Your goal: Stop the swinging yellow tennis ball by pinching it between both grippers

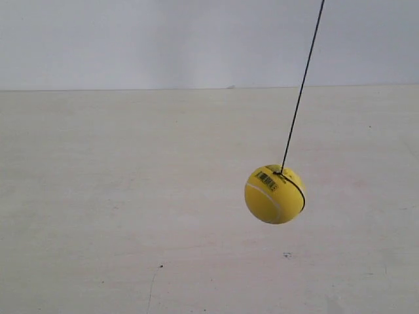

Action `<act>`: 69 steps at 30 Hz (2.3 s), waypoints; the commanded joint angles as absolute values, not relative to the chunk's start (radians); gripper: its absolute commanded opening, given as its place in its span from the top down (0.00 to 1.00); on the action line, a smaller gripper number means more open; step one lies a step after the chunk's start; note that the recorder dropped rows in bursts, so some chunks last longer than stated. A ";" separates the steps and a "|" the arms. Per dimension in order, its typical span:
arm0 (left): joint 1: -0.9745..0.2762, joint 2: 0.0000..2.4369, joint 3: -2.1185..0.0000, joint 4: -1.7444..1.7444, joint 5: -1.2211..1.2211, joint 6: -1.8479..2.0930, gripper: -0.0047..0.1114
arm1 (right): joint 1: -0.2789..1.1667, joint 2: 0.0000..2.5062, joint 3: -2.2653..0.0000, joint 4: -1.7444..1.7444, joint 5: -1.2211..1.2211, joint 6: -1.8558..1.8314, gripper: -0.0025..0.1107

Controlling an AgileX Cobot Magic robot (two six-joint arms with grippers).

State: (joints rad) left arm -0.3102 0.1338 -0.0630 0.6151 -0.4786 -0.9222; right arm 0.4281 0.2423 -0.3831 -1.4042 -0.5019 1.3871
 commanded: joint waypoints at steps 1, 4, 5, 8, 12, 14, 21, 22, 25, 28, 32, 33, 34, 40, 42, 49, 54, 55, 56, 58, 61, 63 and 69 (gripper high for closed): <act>-0.251 0.071 0.000 0.529 -0.458 -0.927 0.92 | 0.428 0.239 -0.381 -1.403 -0.509 1.386 0.98; -0.219 0.046 0.000 0.512 -0.424 -0.932 0.92 | 0.428 0.239 -0.381 -1.403 -0.511 1.386 0.98; -0.210 0.045 0.000 0.509 -0.400 -0.946 0.92 | 0.428 0.239 -0.381 -1.403 -0.511 1.386 0.98; -0.182 0.044 0.000 0.378 -0.277 -0.931 0.92 | 0.428 0.239 -0.381 -1.403 -0.505 1.388 0.98; -0.179 0.041 0.000 0.205 -0.149 -0.758 0.92 | 0.428 0.239 -0.381 -1.403 -0.509 1.388 0.98; -0.178 0.041 0.000 0.033 -0.063 -0.548 0.92 | 0.428 0.239 -0.381 -1.403 -0.512 1.388 0.98; -0.039 0.000 0.000 -0.044 0.152 -0.275 0.92 | 0.428 0.241 -0.381 -1.398 -0.511 1.388 0.98; -0.028 0.000 0.000 -0.044 0.192 -0.212 0.92 | 0.428 0.241 -0.381 -1.398 -0.512 1.388 0.98; -0.028 0.000 0.000 -0.035 0.300 0.034 0.92 | 0.428 0.241 -0.381 -1.398 -0.515 1.388 0.98; -0.028 0.000 0.000 -0.035 0.296 0.036 0.92 | 0.428 0.241 -0.381 -1.398 -0.515 1.388 0.98; -0.028 0.000 0.000 -0.033 0.295 0.036 0.92 | 0.428 0.241 -0.381 -1.398 -0.515 1.388 0.98; -0.028 0.000 0.000 -0.033 0.295 0.036 0.92 | 0.428 0.241 -0.381 -1.398 -0.515 1.388 0.98; -0.028 0.000 0.000 -0.033 0.295 0.036 0.92 | 0.428 0.241 -0.381 -1.398 -0.515 1.388 0.98; -0.028 0.000 0.000 -0.033 0.295 0.036 0.92 | 0.428 0.241 -0.381 -1.398 -0.515 1.388 0.98; -0.028 0.000 0.000 -0.033 0.295 0.036 0.92 | 0.428 0.241 -0.381 -1.398 -0.515 1.388 0.98; -0.028 0.000 0.000 -0.033 0.295 0.036 0.92 | 0.428 0.241 -0.381 -1.398 -0.515 1.388 0.98; -0.028 0.000 0.000 -0.033 0.295 0.036 0.92 | 0.428 0.241 -0.381 -1.398 -0.515 1.388 0.98; -0.028 0.000 0.000 -0.033 0.295 0.036 0.92 | 0.428 0.241 -0.381 -1.398 -0.515 1.388 0.98; -0.028 0.000 0.000 -0.033 0.295 0.036 0.92 | 0.428 0.241 -0.381 -1.398 -0.515 1.388 0.98; -0.028 0.000 0.000 -0.033 0.295 0.036 0.92 | 0.428 0.241 -0.381 -1.398 -0.515 1.388 0.98; -0.028 0.000 0.000 -0.033 0.295 0.036 0.92 | 0.428 0.241 -0.381 -1.400 -0.501 1.388 0.98; -0.028 0.000 0.000 -0.033 0.295 0.036 0.92 | 0.428 0.241 -0.381 -1.383 -0.477 1.386 0.98; -0.028 0.000 0.000 -0.033 0.295 0.036 0.92 | 0.428 0.241 -0.287 -0.680 -0.466 1.377 0.98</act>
State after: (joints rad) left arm -0.0300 0.0040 -0.0039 -0.0337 0.2927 0.0304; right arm 0.4281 0.2423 -0.3313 -1.0106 -0.4814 1.3851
